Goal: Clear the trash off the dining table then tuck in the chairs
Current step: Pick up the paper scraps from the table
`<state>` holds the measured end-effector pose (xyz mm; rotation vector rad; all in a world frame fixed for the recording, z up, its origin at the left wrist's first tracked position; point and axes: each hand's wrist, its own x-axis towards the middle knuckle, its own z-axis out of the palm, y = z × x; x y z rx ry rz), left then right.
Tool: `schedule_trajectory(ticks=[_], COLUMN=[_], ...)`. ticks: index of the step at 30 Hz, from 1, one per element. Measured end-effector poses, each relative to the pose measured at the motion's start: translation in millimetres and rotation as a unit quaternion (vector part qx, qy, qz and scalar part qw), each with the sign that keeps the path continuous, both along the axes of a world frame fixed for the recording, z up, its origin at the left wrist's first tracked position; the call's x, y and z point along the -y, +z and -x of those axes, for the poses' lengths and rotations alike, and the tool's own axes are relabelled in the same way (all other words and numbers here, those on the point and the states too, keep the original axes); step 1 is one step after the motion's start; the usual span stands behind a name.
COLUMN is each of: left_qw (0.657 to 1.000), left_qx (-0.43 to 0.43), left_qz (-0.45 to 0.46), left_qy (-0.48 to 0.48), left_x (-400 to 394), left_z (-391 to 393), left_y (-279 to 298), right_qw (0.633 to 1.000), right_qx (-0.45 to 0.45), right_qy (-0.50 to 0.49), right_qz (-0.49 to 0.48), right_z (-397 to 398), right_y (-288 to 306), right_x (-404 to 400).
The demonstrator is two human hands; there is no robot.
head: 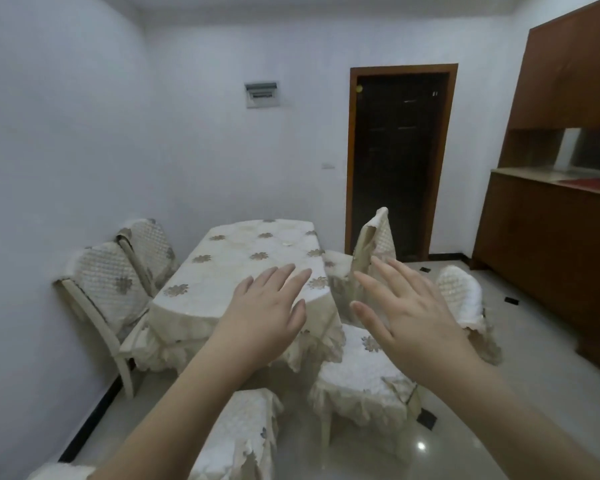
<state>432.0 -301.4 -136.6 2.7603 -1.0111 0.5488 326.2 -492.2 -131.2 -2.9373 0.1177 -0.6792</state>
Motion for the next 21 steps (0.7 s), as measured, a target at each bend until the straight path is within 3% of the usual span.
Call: schedule_trajectory(ticks=[13, 21], left_qw=[0.998, 0.992], left_qx=[0.029, -0.016], left_qz=[-0.030, -0.066], left_qy=[0.047, 0.104], left_x=[128, 156], left_z=[-125, -186], left_y=[-54, -80], right_qw=[0.998, 0.994], right_qx=[-0.058, -0.078], right_qy=[0.011, 0.072], right_qz=[0.001, -0.033], right_z=[-127, -207], right_y=[-59, -84], right_x=[154, 174])
